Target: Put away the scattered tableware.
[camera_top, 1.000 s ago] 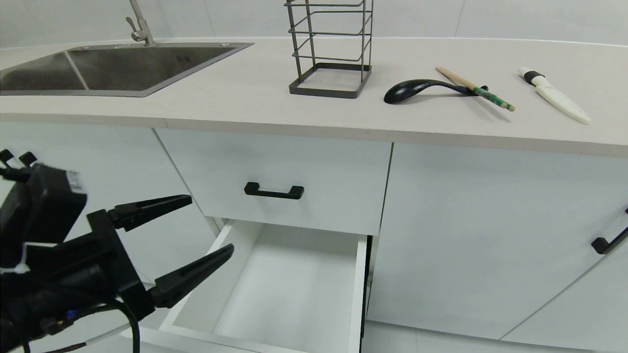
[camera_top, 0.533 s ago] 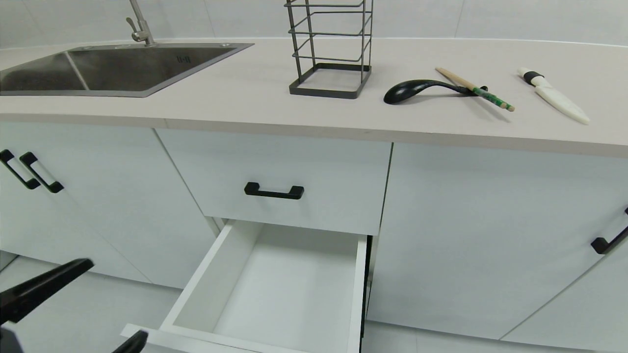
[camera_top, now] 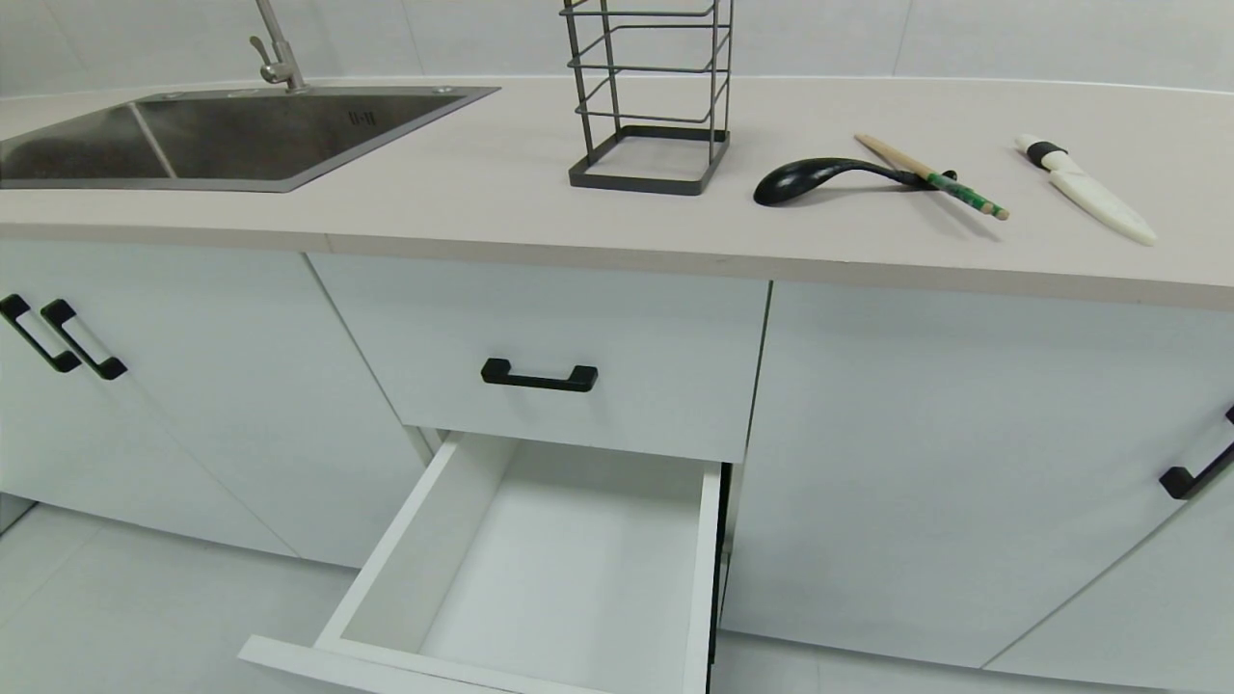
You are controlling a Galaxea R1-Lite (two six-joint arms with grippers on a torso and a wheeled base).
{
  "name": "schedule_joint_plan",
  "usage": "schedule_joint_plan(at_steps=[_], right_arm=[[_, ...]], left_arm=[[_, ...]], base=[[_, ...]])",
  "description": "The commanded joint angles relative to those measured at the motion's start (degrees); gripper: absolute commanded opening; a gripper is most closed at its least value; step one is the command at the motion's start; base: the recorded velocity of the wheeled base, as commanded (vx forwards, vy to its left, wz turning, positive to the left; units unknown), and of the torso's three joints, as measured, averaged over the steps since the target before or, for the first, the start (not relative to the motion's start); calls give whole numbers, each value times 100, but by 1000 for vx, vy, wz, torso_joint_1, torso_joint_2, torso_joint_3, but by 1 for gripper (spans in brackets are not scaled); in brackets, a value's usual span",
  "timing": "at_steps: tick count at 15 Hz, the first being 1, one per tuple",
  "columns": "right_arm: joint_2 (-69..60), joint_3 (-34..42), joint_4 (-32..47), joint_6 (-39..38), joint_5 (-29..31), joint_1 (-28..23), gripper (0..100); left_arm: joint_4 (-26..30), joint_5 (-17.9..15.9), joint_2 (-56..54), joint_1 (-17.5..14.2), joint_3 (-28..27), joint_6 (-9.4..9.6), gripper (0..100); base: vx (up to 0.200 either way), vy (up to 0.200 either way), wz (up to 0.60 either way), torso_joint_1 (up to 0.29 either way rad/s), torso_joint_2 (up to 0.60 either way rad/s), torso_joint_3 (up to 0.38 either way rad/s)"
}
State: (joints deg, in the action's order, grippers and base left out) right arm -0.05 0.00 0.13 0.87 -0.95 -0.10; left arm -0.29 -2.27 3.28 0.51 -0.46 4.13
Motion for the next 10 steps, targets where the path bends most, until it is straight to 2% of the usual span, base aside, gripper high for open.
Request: schedule_joint_plan(at_steps=[1,2,5,8,9,10], right_arm=[[5,0,4,1,-2,1,0],[5,0,4,-7,-2,1,0],[5,0,4,1,-2,1,0],[5,0,4,1,-2,1,0],[5,0,-5,1,-2,1,0],[5,0,4,1,-2,1,0]], left_arm=[[20,183,-328,-78,46,-62,100],[20,209,-328,-78,46,35,100],[3,165,-328,-78,46,167,100],[3,165,-328,-78,46,167,100],[12,174,-328,-78,46,132,100],[20,183,-328,-78,46,9,100]], base=[[0,0,0,0,0,0],[0,0,0,0,0,0],[0,0,0,0,0,0],[0,0,600,1,4,2],[0,0,0,0,0,0],[0,0,0,0,0,0]])
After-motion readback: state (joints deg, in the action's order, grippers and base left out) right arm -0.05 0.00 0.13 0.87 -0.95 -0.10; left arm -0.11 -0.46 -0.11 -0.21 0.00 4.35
